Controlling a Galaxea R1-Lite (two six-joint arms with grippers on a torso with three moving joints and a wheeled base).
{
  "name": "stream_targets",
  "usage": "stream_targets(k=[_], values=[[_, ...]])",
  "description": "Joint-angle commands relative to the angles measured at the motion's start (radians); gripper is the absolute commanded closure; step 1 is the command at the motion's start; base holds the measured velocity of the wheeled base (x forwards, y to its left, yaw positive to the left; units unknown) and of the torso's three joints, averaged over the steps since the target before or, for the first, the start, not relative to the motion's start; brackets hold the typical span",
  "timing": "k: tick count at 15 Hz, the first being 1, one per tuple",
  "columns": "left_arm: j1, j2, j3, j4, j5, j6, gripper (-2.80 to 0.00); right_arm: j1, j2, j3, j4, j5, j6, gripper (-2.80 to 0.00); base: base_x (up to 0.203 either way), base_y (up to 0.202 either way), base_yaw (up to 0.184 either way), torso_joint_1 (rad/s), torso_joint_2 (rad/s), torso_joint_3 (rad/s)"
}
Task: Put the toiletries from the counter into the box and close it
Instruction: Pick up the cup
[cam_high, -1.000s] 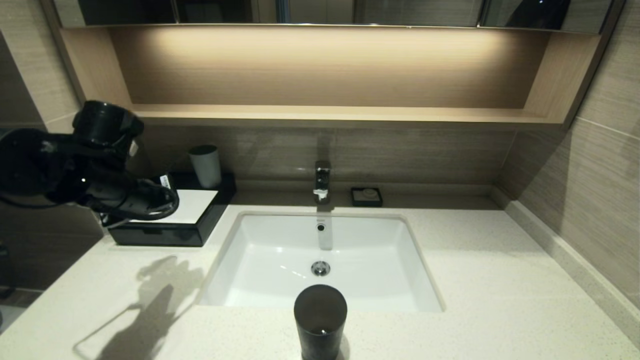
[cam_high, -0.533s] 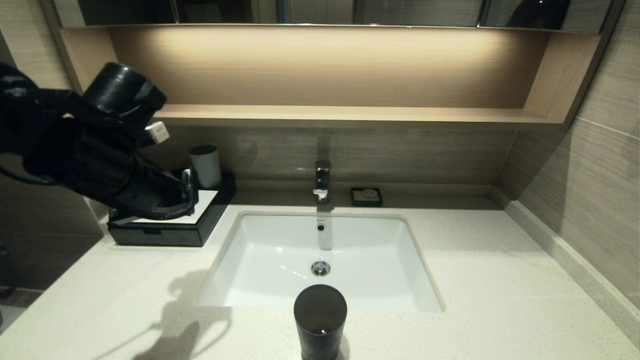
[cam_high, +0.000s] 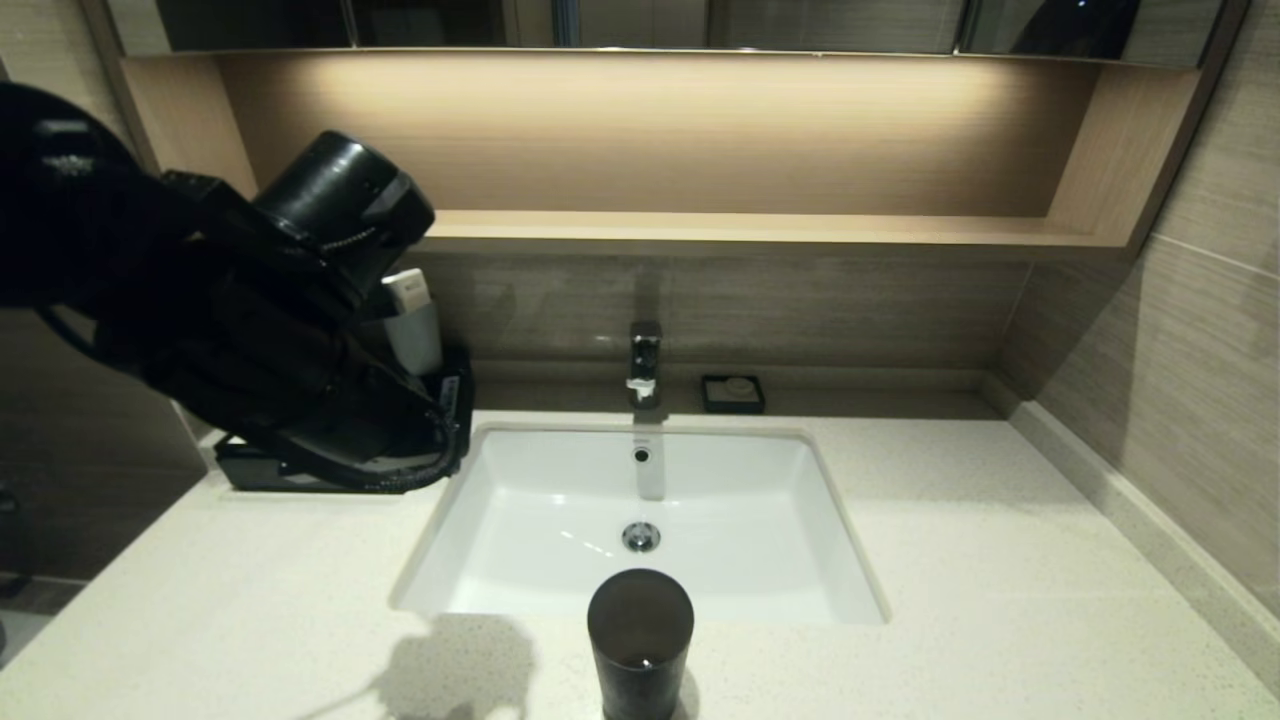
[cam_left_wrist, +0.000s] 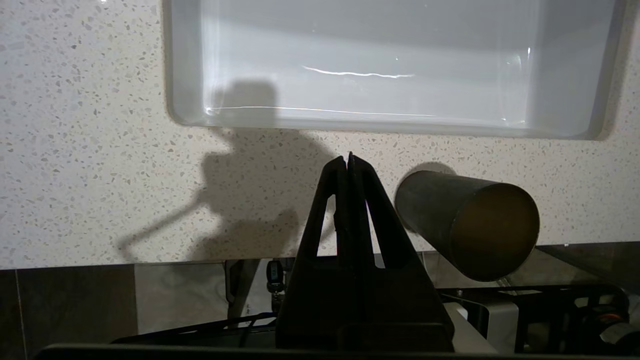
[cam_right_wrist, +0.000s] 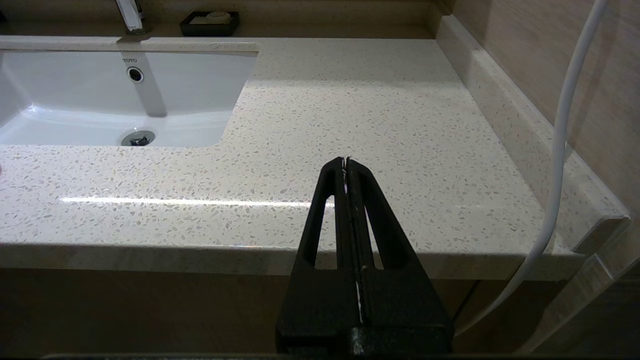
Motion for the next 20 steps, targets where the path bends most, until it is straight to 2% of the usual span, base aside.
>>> stream_targets(k=[1, 2, 5, 6, 9, 14, 18, 19, 20], values=[[-0.010, 0.024, -0.022, 0.034, 0.001, -0.010, 0.00, 0.000, 0.000, 0.002, 0.000, 0.000, 0.000, 0.00, 0.000, 0.000, 0.000, 0.000, 0.00, 0.000], [-0.010, 0.040, -0.042, 0.080, 0.000, -0.019, 0.00, 0.000, 0.000, 0.002, 0.000, 0.000, 0.000, 0.00, 0.000, 0.000, 0.000, 0.000, 0.00, 0.000], [-0.011, 0.122, -0.142, 0.217, -0.001, -0.103, 0.00, 0.000, 0.000, 0.002, 0.000, 0.000, 0.000, 0.00, 0.000, 0.000, 0.000, 0.000, 0.00, 0.000], [-0.012, 0.133, -0.152, 0.238, -0.020, -0.119, 0.00, 0.000, 0.000, 0.002, 0.000, 0.000, 0.000, 0.00, 0.000, 0.000, 0.000, 0.000, 0.00, 0.000], [-0.016, 0.120, -0.153, 0.265, -0.158, -0.121, 0.00, 0.000, 0.000, 0.002, 0.000, 0.000, 0.000, 0.00, 0.000, 0.000, 0.000, 0.000, 0.00, 0.000], [-0.020, 0.125, -0.156, 0.286, -0.324, -0.120, 0.00, 0.000, 0.000, 0.002, 0.000, 0.000, 0.000, 0.00, 0.000, 0.000, 0.000, 0.000, 0.00, 0.000], [-0.088, 0.159, -0.175, 0.286, -0.329, -0.129, 0.00, 0.000, -0.002, 0.002, 0.000, 0.000, 0.000, 0.00, 0.000, 0.000, 0.000, 0.000, 0.00, 0.000], [-0.106, 0.178, -0.189, 0.287, -0.324, -0.149, 0.00, 0.000, -0.002, 0.002, 0.000, 0.000, 0.000, 0.00, 0.000, 0.000, 0.000, 0.000, 0.00, 0.000], [-0.118, 0.197, -0.205, 0.289, -0.320, -0.164, -2.80, 0.000, -0.002, 0.002, 0.000, 0.000, 0.000, 0.00, 0.000, 0.000, 0.000, 0.000, 0.00, 0.000]])
